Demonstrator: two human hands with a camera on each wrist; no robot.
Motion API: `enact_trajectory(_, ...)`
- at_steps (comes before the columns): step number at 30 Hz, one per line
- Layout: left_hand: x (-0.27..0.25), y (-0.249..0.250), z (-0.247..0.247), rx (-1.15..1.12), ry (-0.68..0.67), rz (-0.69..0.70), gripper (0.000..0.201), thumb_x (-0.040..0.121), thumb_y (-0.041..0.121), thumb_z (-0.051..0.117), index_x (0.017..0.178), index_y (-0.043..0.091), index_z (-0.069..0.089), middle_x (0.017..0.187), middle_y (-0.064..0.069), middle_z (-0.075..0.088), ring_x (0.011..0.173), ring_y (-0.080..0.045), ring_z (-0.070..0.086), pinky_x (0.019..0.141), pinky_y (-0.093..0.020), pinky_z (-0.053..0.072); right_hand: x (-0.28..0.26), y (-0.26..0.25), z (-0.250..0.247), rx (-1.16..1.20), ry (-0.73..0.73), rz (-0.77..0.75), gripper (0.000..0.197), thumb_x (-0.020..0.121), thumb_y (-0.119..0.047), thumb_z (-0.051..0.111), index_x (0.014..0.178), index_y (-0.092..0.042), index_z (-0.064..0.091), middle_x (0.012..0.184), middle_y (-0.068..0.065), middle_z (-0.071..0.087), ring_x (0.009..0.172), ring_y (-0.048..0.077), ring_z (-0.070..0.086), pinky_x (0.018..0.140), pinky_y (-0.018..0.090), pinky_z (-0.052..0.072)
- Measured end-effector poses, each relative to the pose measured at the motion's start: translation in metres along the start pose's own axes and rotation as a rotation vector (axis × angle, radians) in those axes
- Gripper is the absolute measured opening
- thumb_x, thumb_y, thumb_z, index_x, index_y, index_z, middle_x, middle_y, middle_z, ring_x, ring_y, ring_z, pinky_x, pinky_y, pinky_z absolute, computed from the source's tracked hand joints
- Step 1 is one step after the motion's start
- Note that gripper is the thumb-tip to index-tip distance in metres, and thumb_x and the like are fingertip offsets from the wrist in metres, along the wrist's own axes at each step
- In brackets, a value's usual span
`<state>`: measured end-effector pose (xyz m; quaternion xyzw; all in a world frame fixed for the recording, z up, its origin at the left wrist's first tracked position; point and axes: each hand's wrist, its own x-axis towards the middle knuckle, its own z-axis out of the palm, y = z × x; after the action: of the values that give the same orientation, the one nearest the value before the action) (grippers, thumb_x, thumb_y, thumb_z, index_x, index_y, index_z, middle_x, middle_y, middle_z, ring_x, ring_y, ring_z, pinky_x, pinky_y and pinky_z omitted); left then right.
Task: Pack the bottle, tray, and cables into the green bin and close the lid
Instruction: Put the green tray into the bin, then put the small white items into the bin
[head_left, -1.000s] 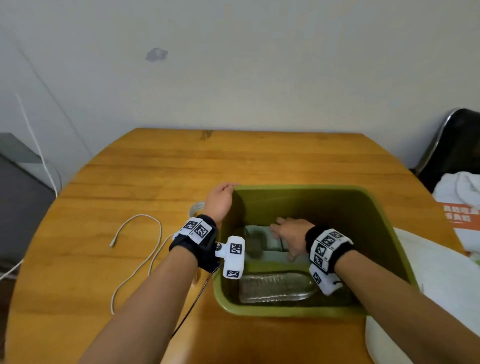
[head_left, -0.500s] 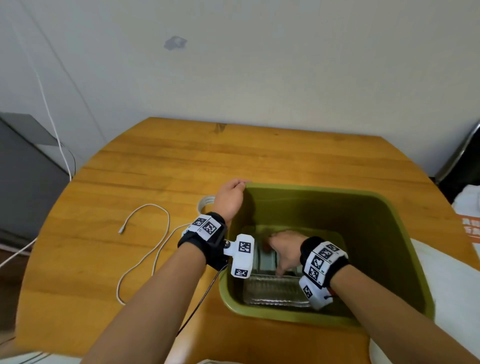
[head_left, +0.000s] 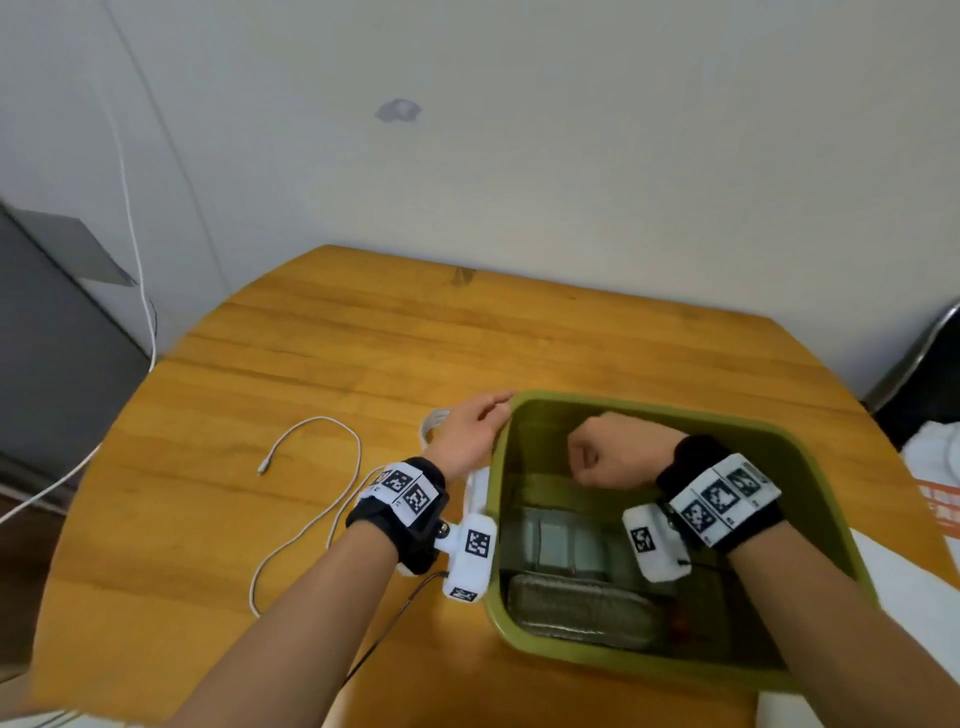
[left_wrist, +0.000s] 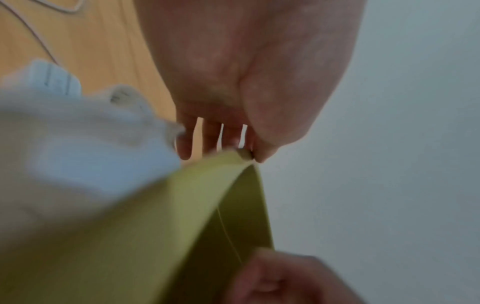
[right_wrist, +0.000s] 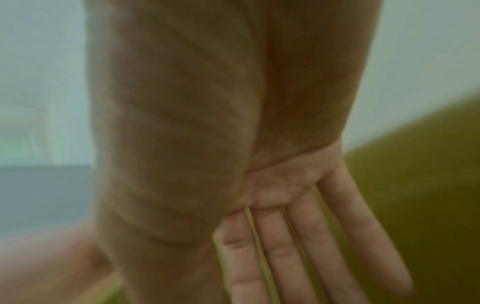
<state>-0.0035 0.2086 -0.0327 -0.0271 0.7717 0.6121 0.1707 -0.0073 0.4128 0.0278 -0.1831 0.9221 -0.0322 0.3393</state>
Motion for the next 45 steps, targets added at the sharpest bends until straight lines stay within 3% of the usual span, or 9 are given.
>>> enact_trajectory(8,-0.031,-0.072,-0.091,-0.223,0.139,-0.245,0.028,0.103,0.021,0.042,0.116,0.015,0.066,0.104,-0.002,0.074,0.084,-0.017,0.065,0.069,-0.028,0.045,0.022,-0.116,-0.096,0.160,0.335,-0.195,0.014,0.084,-0.035,0.069,0.092,-0.023,0.069,0.081,-0.013,0.063,0.076,0.008,0.061,0.065,0.027,0.044)
enact_trajectory(14,-0.054,-0.131,-0.135,-0.342,0.169,-0.415,0.028,0.102,0.016,0.041,0.107,0.010,0.067,0.083,-0.002,0.069,0.062,-0.015,0.056,0.045,-0.020,0.036,0.134,-0.192,-0.056,-0.077,-0.054,0.023,0.038,0.081,-0.037,0.076,0.072,-0.005,0.056,0.072,0.006,0.057,0.057,0.022,0.048,0.058,0.033,0.043)
enact_trajectory(19,-0.053,-0.164,-0.164,-0.478,0.287,-0.488,0.021,0.100,0.012,0.043,0.100,0.011,0.064,0.085,-0.009,0.069,0.058,-0.017,0.057,0.044,-0.021,0.037,0.173,-0.191,0.014,-0.210,-0.049,0.160,0.046,0.090,-0.025,0.063,0.132,-0.008,0.057,0.101,0.009,0.067,0.083,0.026,0.066,0.068,0.030,0.054)
enact_trajectory(23,-0.038,-0.187,-0.184,-0.575,0.345,-0.528,0.024,0.097,0.012,0.041,0.106,0.008,0.063,0.076,-0.006,0.067,0.048,-0.016,0.050,0.039,-0.017,0.030,0.189,-0.194,0.049,-0.039,-0.046,0.274,0.074,0.099,-0.009,0.043,0.159,-0.014,0.000,0.140,0.021,0.055,0.099,0.030,0.066,0.078,0.036,0.055)
enact_trajectory(26,-0.032,-0.191,-0.192,-0.600,0.380,-0.546,0.025,0.097,0.013,0.041,0.107,0.010,0.063,0.079,-0.005,0.069,0.055,-0.017,0.053,0.040,-0.018,0.031,0.196,-0.202,0.061,0.037,-0.022,0.300,0.058,0.100,-0.013,0.047,0.154,-0.006,0.026,0.146,0.022,0.049,0.126,0.036,0.055,0.102,0.044,0.048)
enact_trajectory(33,-0.026,-0.190,-0.190,-0.591,0.340,-0.578,0.027,0.098,0.018,0.042,0.111,0.013,0.065,0.094,-0.006,0.070,0.063,-0.016,0.058,0.049,-0.021,0.037,0.188,-0.198,0.057,-0.051,-0.124,0.277,0.020,0.097,-0.005,0.051,0.113,-0.004,0.062,0.098,0.012,0.068,0.077,0.024,0.064,0.064,0.030,0.052)
enact_trajectory(37,-0.021,-0.180,-0.181,-0.620,0.328,-0.564,0.031,0.098,0.016,0.041,0.118,0.007,0.063,0.095,-0.008,0.070,0.061,-0.016,0.056,0.045,-0.022,0.033,0.178,-0.205,0.019,-0.036,0.016,0.229,0.027,0.090,-0.008,0.057,0.066,-0.013,0.046,0.062,0.002,0.046,0.051,0.017,0.043,0.048,0.028,0.041)
enact_trajectory(41,-0.018,-0.149,-0.166,-0.587,0.315,-0.500,0.027,0.099,0.010,0.040,0.109,0.005,0.065,0.082,-0.005,0.072,0.056,-0.016,0.054,0.044,-0.023,0.032,0.145,-0.205,-0.040,0.146,0.093,0.087,0.026,0.072,-0.011,0.073,0.098,-0.007,0.075,0.096,0.013,0.071,0.057,0.020,0.058,0.051,0.027,0.051)
enact_trajectory(45,-0.015,-0.105,-0.143,-0.520,0.272,-0.389,0.026,0.100,0.011,0.041,0.101,0.007,0.066,0.062,0.005,0.073,0.057,-0.015,0.063,0.046,-0.025,0.035,0.075,-0.181,-0.090,0.225,0.204,-0.087,0.040,0.070,-0.016,0.080,0.107,-0.028,0.072,0.093,-0.017,0.052,0.067,0.015,0.063,0.050,0.025,0.053)
